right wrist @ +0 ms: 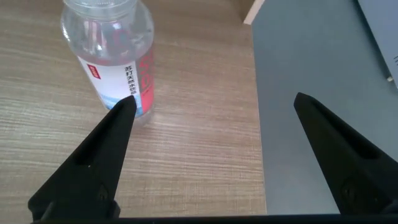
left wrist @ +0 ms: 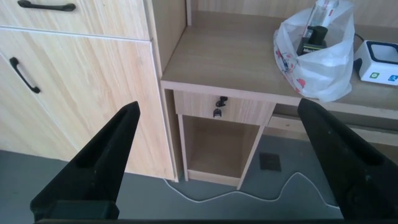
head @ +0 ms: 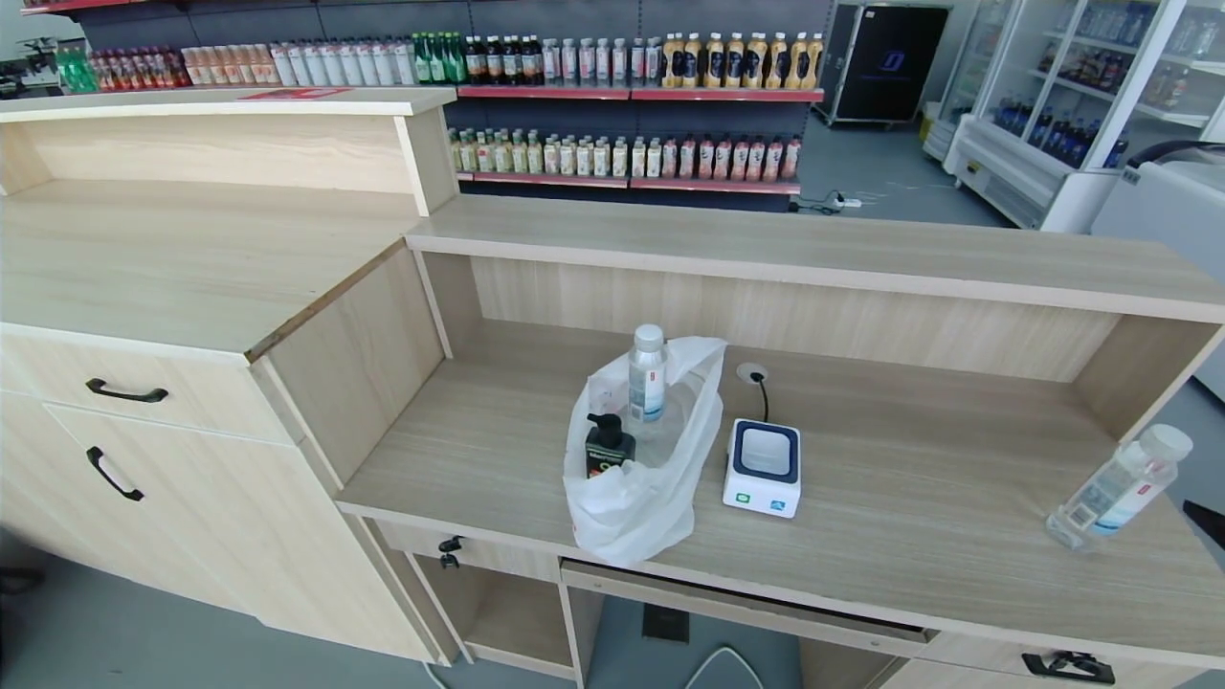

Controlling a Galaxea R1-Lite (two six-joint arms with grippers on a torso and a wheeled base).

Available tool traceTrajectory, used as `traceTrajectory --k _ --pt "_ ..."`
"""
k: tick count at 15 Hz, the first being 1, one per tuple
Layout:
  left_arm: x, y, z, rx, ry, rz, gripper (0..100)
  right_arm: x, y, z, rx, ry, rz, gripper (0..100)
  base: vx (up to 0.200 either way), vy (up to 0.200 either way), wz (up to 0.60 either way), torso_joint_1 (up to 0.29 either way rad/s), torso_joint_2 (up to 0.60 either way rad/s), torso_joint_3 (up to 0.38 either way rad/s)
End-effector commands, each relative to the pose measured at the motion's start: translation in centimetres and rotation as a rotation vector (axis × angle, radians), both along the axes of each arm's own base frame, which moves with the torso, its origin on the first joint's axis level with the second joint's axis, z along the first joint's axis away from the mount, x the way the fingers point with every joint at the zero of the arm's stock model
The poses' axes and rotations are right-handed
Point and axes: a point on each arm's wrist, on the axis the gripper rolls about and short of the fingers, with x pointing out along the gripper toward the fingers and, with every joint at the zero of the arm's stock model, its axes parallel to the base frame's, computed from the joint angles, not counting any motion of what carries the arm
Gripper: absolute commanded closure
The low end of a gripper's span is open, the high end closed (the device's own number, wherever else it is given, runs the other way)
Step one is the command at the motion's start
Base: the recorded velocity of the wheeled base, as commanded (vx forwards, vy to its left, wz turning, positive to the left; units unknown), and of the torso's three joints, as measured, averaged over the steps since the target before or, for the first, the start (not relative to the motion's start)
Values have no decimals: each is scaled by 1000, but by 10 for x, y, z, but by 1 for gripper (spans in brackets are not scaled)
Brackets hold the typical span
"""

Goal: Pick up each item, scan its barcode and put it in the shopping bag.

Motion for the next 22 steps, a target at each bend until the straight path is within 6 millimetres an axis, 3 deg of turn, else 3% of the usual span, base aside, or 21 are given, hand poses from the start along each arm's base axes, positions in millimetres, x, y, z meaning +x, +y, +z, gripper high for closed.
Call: traceTrajectory --k 1,6,14,22 --pt "0 0 0 -1 0 0 0 15 10 -6 13 11 52 0 0 0 0 0 0 0" --pt "0 0 0 -1 0 0 0 35 26 -5 3 4 127 0 0 0 0 0 0 0" --pt "0 0 0 -1 0 0 0 54 20 -16 14 -6 146 0 0 0 0 0 0 0" --pt "0 0 0 0 0 0 0 76 35 -24 52 -6 205 0 0 0 0 0 0 0"
